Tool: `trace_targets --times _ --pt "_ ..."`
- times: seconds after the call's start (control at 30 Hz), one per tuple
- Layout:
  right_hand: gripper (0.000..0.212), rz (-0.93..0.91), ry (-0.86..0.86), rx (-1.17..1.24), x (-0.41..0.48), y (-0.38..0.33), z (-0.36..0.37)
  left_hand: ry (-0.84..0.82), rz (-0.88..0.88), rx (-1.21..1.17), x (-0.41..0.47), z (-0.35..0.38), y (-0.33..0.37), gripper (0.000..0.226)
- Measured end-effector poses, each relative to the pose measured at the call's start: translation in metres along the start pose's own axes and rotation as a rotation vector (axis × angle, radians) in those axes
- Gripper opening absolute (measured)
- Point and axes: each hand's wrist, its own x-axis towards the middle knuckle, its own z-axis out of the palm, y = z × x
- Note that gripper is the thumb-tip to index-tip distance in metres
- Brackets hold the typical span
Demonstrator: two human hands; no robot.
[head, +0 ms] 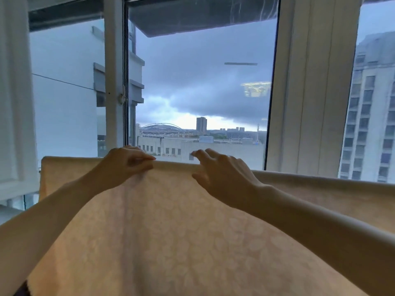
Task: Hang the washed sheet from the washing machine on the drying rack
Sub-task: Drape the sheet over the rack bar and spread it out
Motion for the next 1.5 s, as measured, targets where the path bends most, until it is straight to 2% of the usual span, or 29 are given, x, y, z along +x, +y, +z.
trace_targets --times 0.2,0.37,0.47,0.6,0.73,0.87,1.0,1.13,1.3,1.37,1.5 --pt "0.027 0.093 0.06 -0.028 0.037 -0.05 0.035 0.017 0.059 -0.299 0.009 -0.003 -0.024 0.016" --pt "0.006 0.117 0.173 -0.096 0.043 -0.068 0.049 0.078 0.15 -0.383 0.009 -0.001 -0.037 0.012" --pt "0.013 0.137 0.181 -0.16 0.045 -0.073 0.048 0.138 0.16 -0.377 0.011 0.004 -0.035 0.007" --pt "0.009 0.241 0.139 -0.217 0.065 -0.061 0.036 0.166 0.102 -0.43 0.029 0.001 -0.034 0.007" --pt "0.012 0.261 0.133 -0.249 0.07 -0.054 0.032 0.058 0.055 -0.42 0.031 -0.012 -0.053 0.004" --pt "0.015 0.249 0.157 -0.212 0.068 -0.047 0.03 -0.037 0.019 -0.258 0.016 -0.03 -0.094 0.003" --pt "0.014 0.245 0.165 -0.152 0.071 -0.047 0.034 0.049 -0.022 -0.168 0.009 -0.047 -0.123 0.018" --pt "0.014 0.284 0.165 -0.095 0.082 -0.046 0.037 0.2 -0.066 -0.195 0.016 -0.045 -0.125 0.01" --pt "0.013 0.316 -0.048 -0.015 0.081 -0.043 0.044 0.128 -0.033 -0.075 0.018 -0.034 -0.132 0.008" --pt "0.015 0.291 -0.041 -0.018 0.076 -0.043 0.045 0.1 -0.025 -0.07 0.014 -0.034 -0.136 0.006" --pt "0.016 0.2 -0.013 -0.051 0.076 -0.051 0.046 0.149 -0.024 -0.084 0.008 -0.036 -0.14 0.005"
